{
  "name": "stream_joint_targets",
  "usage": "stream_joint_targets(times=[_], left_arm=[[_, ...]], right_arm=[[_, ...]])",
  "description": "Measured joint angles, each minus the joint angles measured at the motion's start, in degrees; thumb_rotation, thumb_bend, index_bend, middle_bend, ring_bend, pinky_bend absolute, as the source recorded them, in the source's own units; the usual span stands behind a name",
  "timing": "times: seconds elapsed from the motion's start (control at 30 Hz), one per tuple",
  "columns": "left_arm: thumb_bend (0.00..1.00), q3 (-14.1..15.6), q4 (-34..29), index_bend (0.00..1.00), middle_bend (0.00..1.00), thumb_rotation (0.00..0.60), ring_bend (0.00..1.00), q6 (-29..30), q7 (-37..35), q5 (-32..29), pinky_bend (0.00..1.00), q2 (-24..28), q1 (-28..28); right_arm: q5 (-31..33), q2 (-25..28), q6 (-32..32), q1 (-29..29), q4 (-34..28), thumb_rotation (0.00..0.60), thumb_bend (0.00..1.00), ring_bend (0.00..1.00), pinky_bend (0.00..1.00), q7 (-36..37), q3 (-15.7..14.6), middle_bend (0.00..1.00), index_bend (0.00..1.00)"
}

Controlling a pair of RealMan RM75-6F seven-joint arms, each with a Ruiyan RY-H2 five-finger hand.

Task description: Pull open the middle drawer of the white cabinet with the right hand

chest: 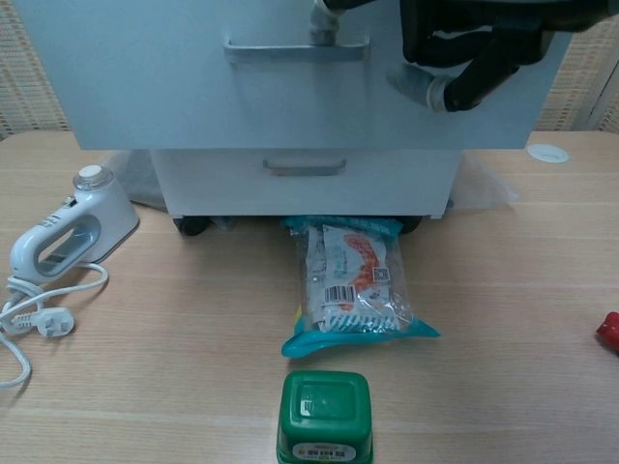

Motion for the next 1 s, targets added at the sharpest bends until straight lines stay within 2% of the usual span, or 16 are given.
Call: stream_joint_targets(times=[0.37, 0.7, 0.87, 1.0], left_arm=[[0.25, 0.0, -0.2, 0.16, 0.01, 0.6, 0.12, -0.1, 0.3, 0.0, 0.16, 0.0, -0.1], [0.25, 0.0, -0.6, 0.16, 0.0, 0.6, 0.12, -0.1, 0.6, -0.2, 0.16, 0.2, -0.1], [0.25, 0.0, -0.7, 0.16, 0.0, 0.6, 0.12, -0.2, 0.7, -0.2, 0.16, 0.3, -0.1], [0.25, -0.1, -0.9, 0.16, 0.0, 0.6, 0.12, -0.1, 0.7, -0.1, 0.16, 0.4, -0.2]], right_arm=[[-9.0, 0.8, -1.4, -3.2, 0.0, 0.6, 0.52, 0.99, 0.8, 2.4, -2.4, 0.94, 0.21], [-15.6, 1.9, -2.2, -6.2, 0.0, 0.6, 0.51, 0.99, 0.8, 5.2, -3.2, 0.94, 0.21], [-20.0, 2.2, -1.1, -8.4, 0.0, 0.6, 0.49, 0.94, 0.8, 8.0, -3.4, 0.86, 0.21], [-24.6, 3.3, 0.6, -10.8, 0.0, 0.6, 0.49, 0.91, 0.8, 11.1, -3.9, 0.84, 0.21]])
